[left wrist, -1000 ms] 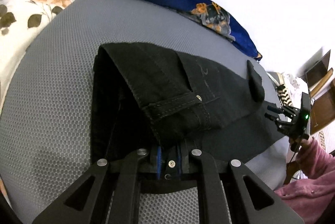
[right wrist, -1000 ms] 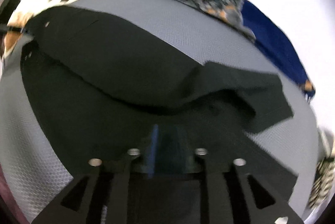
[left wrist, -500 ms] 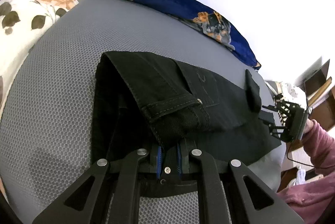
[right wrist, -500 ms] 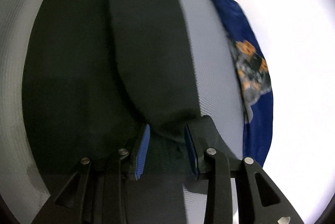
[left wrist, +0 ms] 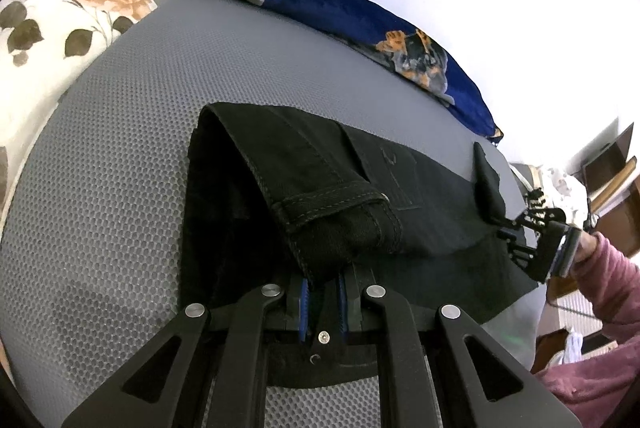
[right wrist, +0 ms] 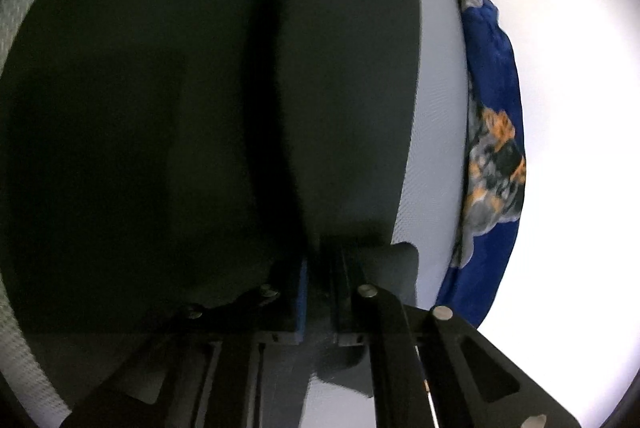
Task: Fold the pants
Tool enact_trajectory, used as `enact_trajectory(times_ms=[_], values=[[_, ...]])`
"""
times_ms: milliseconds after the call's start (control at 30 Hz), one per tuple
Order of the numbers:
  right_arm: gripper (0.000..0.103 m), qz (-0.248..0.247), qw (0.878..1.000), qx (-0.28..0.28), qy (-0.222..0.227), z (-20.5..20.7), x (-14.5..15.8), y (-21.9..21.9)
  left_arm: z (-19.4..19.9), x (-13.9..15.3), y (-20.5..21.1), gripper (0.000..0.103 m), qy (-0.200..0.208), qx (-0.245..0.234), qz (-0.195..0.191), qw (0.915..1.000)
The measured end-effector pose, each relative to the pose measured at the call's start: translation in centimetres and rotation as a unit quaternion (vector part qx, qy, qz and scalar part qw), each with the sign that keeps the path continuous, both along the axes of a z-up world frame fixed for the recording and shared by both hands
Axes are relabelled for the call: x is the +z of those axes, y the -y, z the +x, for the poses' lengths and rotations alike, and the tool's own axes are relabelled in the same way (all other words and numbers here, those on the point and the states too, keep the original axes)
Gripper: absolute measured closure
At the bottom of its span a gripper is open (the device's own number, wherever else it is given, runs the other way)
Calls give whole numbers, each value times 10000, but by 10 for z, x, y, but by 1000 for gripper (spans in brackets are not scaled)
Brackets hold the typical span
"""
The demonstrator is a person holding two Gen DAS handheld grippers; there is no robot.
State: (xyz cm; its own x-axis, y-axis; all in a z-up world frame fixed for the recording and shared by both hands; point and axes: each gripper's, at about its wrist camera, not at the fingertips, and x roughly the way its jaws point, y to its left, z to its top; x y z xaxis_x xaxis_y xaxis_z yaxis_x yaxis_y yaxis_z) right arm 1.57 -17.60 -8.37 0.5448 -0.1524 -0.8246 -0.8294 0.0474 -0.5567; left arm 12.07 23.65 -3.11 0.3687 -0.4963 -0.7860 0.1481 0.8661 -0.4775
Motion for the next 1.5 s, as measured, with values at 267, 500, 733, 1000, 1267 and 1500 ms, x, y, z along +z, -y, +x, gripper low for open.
enact_trajectory(times_ms=[267,500,733,1000,1267,1500], values=[[100,1047,9802,-1640,-367,-15,51,8,-6,-11,-4,91,-163,-324,337,9988],[100,1299,9629,-2152,-981,-56,28,-4,-16,-29,2,85,-389,-630,1065,9916],[100,1435,9571,-2300,-1023,-56,18,-3,-27,-20,-12,60,-733,-228,1468,9862],[99,1926,9385,-2639,-1121,-42,21,8,-55,1,-24,58,-1046,679,187,9920],[99,2279,9257,-2833,-1043,-41,22,16,-49,-14,-13,58,-1230,1584,-505,9784],[99,2519,9141,-3067,-831,-44,26,17,-47,1,-12,90,-892,1816,-156,9792]])
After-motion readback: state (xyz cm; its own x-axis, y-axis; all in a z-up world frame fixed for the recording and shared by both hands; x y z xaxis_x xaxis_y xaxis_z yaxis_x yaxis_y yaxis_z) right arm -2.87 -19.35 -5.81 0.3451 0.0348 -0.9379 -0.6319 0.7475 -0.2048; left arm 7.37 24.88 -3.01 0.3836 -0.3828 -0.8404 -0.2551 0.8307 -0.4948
